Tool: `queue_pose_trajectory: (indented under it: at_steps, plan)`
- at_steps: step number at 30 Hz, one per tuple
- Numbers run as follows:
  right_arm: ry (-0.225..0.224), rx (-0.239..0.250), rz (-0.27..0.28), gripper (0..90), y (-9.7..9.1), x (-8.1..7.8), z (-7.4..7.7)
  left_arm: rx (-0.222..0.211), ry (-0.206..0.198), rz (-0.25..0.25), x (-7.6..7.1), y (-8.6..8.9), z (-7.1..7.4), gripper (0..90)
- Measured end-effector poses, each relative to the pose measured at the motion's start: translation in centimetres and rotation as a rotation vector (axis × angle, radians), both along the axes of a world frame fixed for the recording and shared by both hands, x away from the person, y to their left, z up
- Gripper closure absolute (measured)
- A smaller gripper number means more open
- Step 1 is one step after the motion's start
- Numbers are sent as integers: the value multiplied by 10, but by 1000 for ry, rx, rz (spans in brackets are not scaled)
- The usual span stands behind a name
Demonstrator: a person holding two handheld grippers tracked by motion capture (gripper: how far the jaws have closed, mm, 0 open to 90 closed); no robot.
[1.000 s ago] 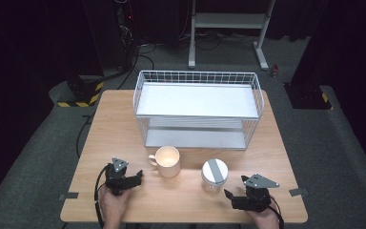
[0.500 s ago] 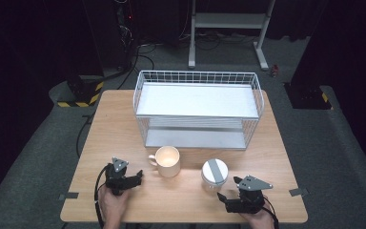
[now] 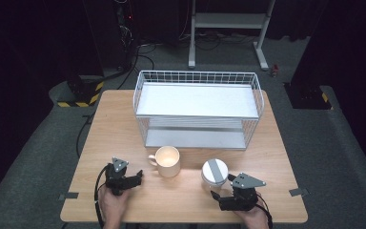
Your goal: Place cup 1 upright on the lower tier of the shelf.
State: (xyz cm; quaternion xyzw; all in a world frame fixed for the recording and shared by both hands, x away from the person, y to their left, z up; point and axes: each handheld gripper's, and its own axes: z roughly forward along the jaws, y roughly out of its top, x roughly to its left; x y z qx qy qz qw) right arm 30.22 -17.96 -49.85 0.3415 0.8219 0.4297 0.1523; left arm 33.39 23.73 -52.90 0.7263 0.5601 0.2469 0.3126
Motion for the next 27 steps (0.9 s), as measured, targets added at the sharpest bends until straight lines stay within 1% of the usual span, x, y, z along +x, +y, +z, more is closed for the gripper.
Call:
queue_pose_trajectory:
  at_steps: [9,27]
  plan:
    - [-18,6,12,125,10,6,2,0,0,0,0,0,0,148]
    - [-33,-1,-5,129,24,18,2,0,0,0,0,0,0,148]
